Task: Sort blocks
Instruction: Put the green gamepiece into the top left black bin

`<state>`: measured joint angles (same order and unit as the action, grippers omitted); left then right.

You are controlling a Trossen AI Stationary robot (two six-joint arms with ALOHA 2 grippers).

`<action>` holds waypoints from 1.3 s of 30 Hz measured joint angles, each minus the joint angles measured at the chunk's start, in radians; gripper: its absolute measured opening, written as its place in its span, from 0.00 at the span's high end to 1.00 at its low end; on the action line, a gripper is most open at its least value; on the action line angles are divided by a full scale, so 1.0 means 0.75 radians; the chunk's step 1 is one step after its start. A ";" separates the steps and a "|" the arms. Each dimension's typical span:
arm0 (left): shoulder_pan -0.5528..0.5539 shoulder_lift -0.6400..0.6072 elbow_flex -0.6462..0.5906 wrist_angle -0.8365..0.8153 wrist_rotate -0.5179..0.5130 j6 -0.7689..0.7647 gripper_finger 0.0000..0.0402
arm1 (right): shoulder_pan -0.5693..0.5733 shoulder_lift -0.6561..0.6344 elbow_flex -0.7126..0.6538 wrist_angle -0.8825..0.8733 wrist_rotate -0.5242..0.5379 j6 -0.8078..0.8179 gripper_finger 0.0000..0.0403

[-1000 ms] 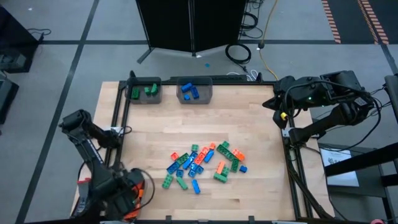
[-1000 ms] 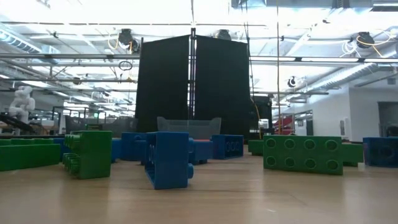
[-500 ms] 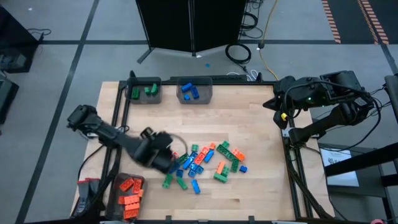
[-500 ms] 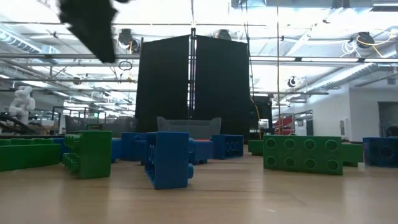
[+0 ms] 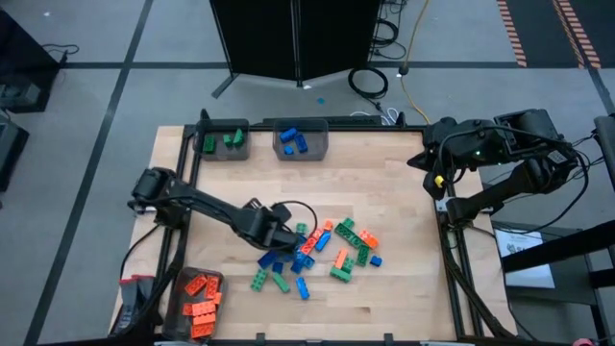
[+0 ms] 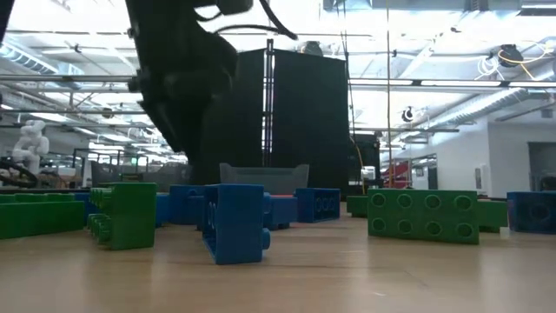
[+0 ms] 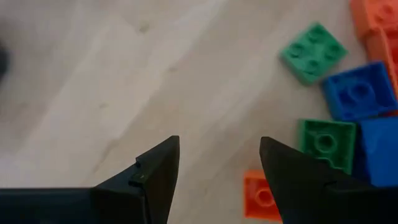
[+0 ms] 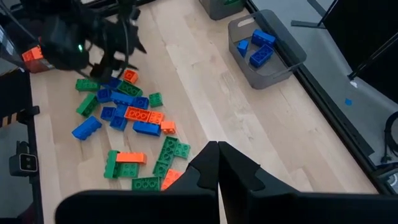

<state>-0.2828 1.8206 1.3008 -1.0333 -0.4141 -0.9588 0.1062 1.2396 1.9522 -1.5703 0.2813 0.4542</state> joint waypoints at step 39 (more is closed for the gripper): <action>0.117 0.162 -0.069 0.638 0.100 -0.437 0.44 | 0.001 -0.003 0.000 -0.001 0.000 -0.029 1.00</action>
<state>-0.1948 1.9423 1.2491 -0.5545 -0.3393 -1.2864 0.1066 1.2377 1.9524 -1.5711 0.2815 0.4328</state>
